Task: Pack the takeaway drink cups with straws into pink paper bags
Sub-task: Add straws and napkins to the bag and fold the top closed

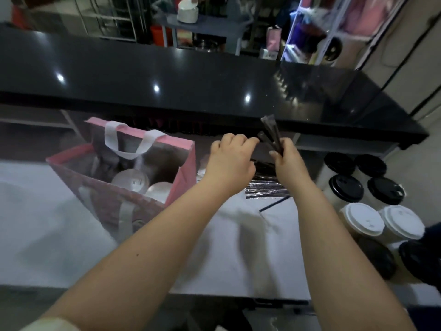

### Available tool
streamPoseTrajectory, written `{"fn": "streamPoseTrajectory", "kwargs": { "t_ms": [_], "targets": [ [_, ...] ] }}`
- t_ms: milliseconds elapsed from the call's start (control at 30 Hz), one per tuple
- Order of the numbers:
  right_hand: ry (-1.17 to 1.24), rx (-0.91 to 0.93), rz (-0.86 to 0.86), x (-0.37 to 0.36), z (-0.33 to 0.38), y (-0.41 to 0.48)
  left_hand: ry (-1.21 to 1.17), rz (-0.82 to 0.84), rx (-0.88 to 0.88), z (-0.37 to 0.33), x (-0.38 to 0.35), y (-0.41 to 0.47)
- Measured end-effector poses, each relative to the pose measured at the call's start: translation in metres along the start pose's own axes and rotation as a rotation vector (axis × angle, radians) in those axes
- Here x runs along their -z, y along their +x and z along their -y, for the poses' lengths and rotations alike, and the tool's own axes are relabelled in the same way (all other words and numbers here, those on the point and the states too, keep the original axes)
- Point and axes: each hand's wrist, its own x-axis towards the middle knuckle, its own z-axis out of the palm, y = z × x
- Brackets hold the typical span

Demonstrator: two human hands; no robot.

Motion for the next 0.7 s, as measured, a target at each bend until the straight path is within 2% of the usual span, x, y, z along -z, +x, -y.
{"fn": "streamPoseTrajectory", "kwargs": {
  "t_ms": [133, 267, 433, 600, 700],
  "targets": [
    [0.031, 0.037, -0.117, 0.001, 0.042, -0.022, 0.025, -0.015, -0.105, 0.019, 0.033, -0.013],
    [0.105, 0.084, -0.143, 0.001, 0.09, -0.036, 0.012, -0.042, -0.111, 0.05, 0.067, -0.019],
    [0.25, 0.185, -0.059, -0.011, 0.149, -0.04, 0.017, -0.038, -0.071, 0.095, 0.101, -0.023],
    [0.428, 0.265, 0.123, -0.032, 0.2, -0.031, 0.085, -0.06, -0.013, 0.137, 0.119, -0.031],
    [0.478, 0.31, 0.233, -0.05, 0.226, -0.028, 0.056, -0.085, 0.092, 0.166, 0.123, -0.046]
  ]
}}
